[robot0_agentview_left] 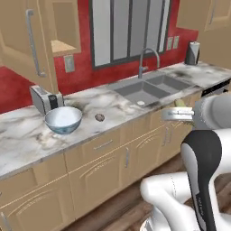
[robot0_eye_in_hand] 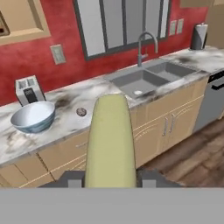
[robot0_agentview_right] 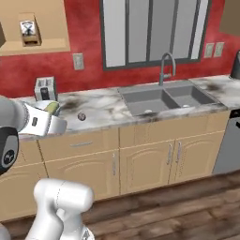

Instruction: Pick the egg and butter from the fridge and place them by the bowl for mixing.

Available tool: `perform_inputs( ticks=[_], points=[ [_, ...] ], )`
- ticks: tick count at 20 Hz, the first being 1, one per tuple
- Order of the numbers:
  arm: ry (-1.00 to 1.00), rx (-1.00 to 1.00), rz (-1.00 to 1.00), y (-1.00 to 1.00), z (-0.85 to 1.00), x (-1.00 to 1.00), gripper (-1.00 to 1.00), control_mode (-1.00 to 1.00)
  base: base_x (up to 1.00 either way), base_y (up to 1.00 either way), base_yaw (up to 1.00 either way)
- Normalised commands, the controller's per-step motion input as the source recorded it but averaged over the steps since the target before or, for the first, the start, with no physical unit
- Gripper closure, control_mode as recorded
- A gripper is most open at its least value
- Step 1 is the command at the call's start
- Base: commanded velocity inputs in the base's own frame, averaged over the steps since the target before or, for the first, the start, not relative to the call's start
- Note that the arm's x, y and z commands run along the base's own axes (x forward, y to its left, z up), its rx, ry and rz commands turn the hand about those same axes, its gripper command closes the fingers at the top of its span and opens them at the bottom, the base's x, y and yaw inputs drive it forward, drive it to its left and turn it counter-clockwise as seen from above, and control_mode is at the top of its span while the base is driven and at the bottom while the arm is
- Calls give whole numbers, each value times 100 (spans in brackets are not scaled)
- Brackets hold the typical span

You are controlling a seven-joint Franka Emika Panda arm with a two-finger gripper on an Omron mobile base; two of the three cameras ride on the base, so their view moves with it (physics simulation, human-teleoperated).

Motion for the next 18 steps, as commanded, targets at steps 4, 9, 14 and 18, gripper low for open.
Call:
perform_inputs(
  ticks=[4,9,14,18],
  points=[
    [0,0,0,0,0,0,100,100,100,0,37],
    [0,0,0,0,0,0,100,100,98,0,34],
    [0,0,0,0,0,0,100,100,61,-22,18],
    [0,0,0,0,0,0,100,100,18,-39,38]
  ],
)
